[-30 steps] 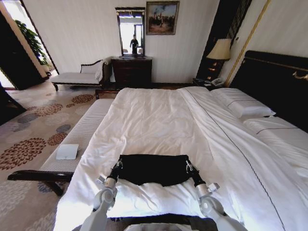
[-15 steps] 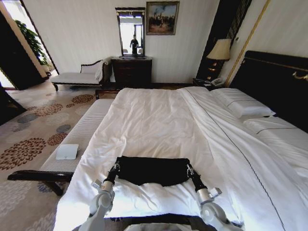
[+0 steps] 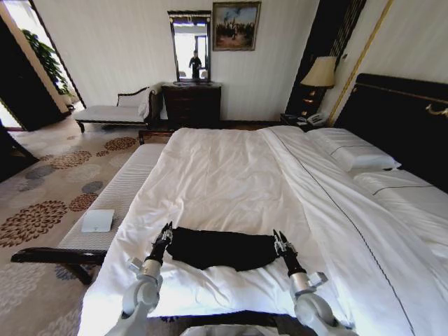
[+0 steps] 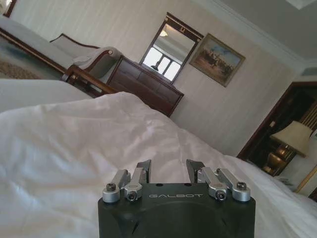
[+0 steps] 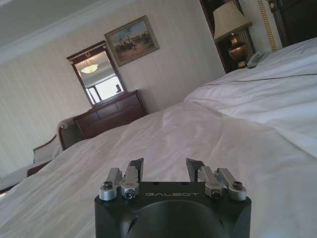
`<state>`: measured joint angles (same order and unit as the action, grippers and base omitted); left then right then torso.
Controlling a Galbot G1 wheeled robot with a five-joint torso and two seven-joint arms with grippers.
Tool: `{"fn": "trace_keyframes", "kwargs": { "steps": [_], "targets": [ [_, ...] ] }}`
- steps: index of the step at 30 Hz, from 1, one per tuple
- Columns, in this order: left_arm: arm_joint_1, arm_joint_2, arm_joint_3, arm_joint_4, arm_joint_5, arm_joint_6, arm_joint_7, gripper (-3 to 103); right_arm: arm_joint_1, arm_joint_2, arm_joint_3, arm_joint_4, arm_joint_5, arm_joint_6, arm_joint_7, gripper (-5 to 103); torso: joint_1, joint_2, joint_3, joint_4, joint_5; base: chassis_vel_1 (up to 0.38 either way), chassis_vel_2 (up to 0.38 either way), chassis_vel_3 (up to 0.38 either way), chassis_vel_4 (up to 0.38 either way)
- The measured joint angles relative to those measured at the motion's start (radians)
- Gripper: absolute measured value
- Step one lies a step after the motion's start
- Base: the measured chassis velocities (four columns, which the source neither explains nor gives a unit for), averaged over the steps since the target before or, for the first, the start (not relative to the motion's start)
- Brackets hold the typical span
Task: Fold the clothes on the bed.
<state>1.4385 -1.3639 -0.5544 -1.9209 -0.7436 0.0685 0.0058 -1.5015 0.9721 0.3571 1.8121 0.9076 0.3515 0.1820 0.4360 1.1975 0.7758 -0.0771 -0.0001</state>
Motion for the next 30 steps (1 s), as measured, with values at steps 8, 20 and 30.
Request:
{"fn": "trace_keyframes", "kwargs": {
  "steps": [8,20,30],
  "targets": [
    [-0.171,0.013,0.082,0.063,0.232,0.19,-0.213,68,0.15,-0.052,-0.086,0.035,-0.014,-0.343,0.251,70,0.0,0.0,0.0,0.0,0.0001,0.0,0.0,0.0,0.0],
    [-0.266,0.051,0.246,0.176,0.389,0.521,-0.398,100,0.365,-0.07,-0.279,-0.068,-0.02,-0.633,0.424,100,0.0,0.0,0.0,0.0,0.0001,0.0,0.0,0.0,0.0],
    [-0.108,0.101,0.226,0.024,0.398,0.549,-0.41,100,0.221,-0.122,-0.249,0.091,0.027,-0.69,0.462,100,0.0,0.0,0.0,0.0,0.0,0.0,0.0,0.0,0.0]
  ]
}}
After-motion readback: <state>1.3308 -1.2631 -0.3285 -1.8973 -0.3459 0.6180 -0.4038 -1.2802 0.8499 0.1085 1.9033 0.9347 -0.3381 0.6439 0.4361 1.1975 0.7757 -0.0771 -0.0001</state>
